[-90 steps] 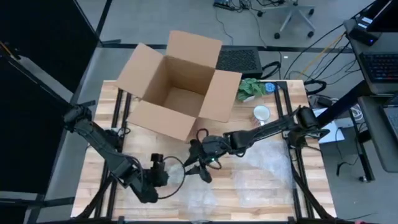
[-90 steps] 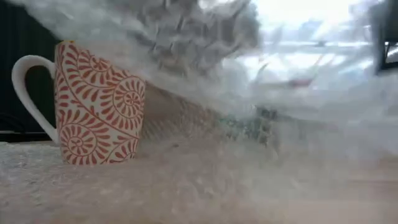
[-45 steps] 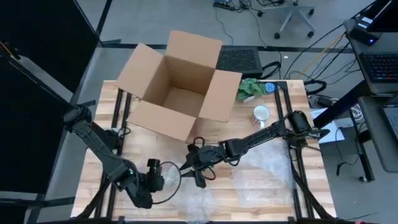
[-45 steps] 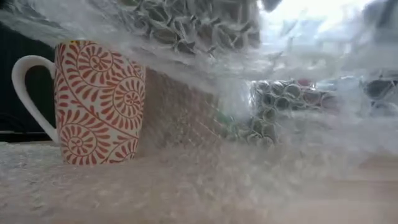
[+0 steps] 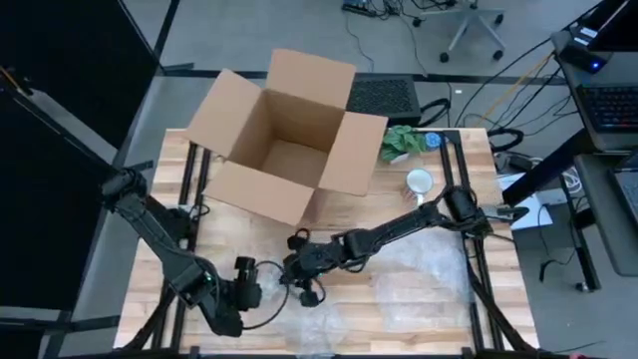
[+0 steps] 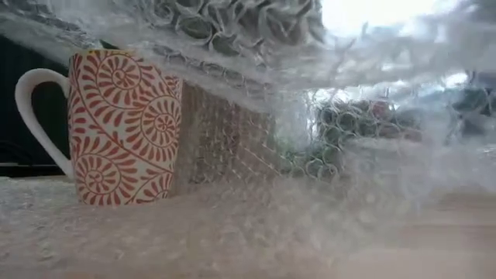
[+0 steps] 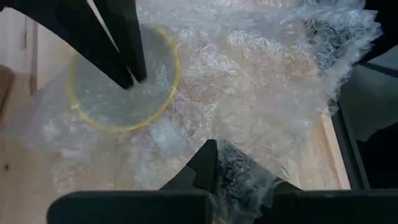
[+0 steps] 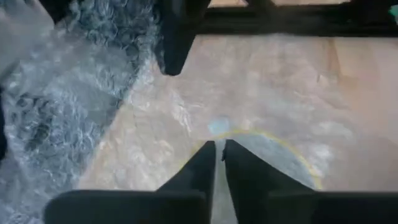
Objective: Wrap mug
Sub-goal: Wrap the yellow mug with bubble wrap
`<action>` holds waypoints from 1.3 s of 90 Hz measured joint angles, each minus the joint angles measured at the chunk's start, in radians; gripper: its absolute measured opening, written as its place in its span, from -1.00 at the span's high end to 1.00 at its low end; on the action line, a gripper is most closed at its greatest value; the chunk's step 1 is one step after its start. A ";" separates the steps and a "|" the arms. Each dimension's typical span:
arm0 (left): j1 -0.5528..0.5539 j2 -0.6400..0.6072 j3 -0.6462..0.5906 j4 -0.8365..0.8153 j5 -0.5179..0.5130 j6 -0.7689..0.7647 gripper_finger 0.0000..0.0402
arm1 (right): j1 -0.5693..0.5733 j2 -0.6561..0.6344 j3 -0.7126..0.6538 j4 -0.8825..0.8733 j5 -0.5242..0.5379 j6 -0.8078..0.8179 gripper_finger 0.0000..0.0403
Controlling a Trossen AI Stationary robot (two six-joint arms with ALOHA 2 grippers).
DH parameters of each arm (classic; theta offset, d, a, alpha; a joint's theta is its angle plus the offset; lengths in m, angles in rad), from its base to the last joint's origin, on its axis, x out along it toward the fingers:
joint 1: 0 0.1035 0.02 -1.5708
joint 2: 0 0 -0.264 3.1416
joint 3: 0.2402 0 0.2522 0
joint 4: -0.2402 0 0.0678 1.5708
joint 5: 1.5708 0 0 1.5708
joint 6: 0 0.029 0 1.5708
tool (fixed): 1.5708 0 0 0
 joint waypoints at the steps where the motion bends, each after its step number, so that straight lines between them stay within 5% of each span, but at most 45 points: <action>1: 0.000 0.000 0.000 0.001 0.000 0.000 1.00 | 0.000 0.004 0.015 -0.028 0.000 -0.003 0.98; 34: 0.000 0.000 0.000 -0.002 -0.010 0.001 1.00 | -0.001 0.231 0.421 -0.484 0.043 0.007 0.99; 59: 0.003 0.000 0.000 -0.005 -0.007 0.000 1.00 | -0.004 0.278 0.457 -0.531 0.040 0.007 1.00; 76: 0.001 -0.013 0.079 -0.152 0.003 -0.053 1.00 | -0.011 0.275 0.455 -0.523 0.038 0.008 1.00; 117: -0.217 -0.099 -0.003 -0.155 -0.439 -0.444 1.00 | -0.011 0.277 0.452 -0.481 0.043 0.004 1.00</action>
